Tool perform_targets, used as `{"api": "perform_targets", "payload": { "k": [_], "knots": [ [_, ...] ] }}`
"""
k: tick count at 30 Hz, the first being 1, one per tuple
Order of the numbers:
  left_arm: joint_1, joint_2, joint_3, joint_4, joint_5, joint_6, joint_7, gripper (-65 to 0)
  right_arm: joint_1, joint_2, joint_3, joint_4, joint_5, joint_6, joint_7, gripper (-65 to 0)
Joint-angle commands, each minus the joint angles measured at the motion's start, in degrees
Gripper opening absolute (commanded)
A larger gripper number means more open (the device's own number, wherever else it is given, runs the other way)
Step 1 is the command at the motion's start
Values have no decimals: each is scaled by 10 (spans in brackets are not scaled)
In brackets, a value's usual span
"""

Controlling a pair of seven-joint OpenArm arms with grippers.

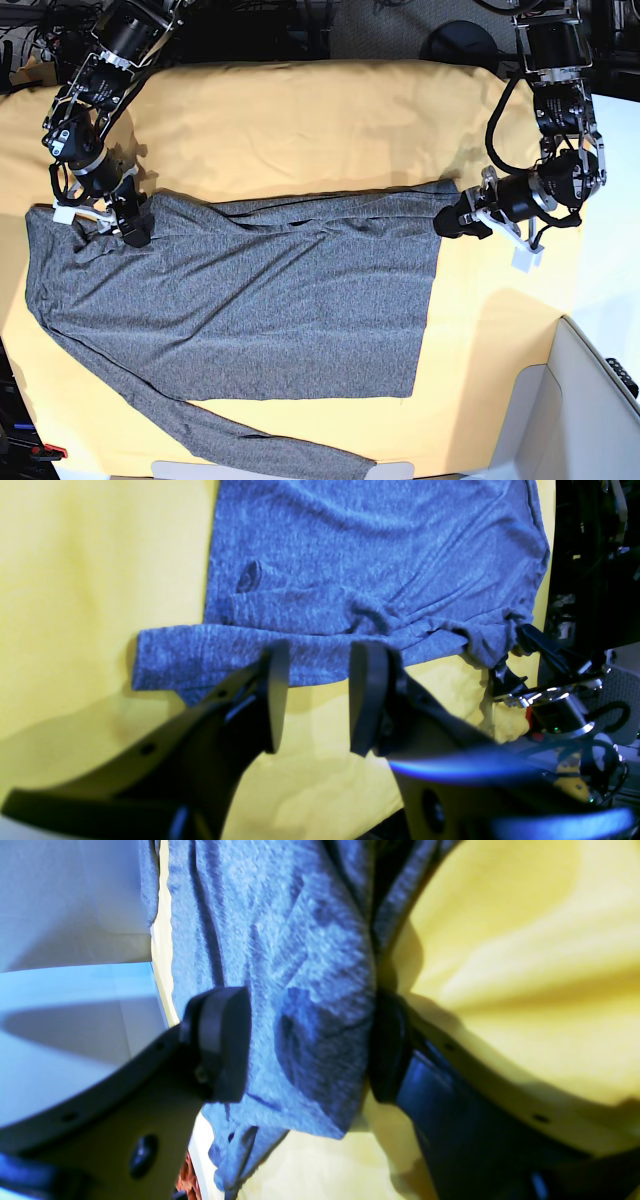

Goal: Fold the T-shirt properly
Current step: 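Move the open right gripper inward along the shirt edge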

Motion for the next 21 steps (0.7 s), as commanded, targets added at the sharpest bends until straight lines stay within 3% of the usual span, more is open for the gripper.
{"api": "perform_targets", "payload": {
  "k": [1,21],
  "knots": [
    [-10,-8,-4,10,-10,1,9,-441,10,-13,-13,1,20,-3,-19,-305],
    [1,-8,-4,10,-10,1,14,-441,35,-61,-61,71,21,-3,-18,-306]
  ]
}}
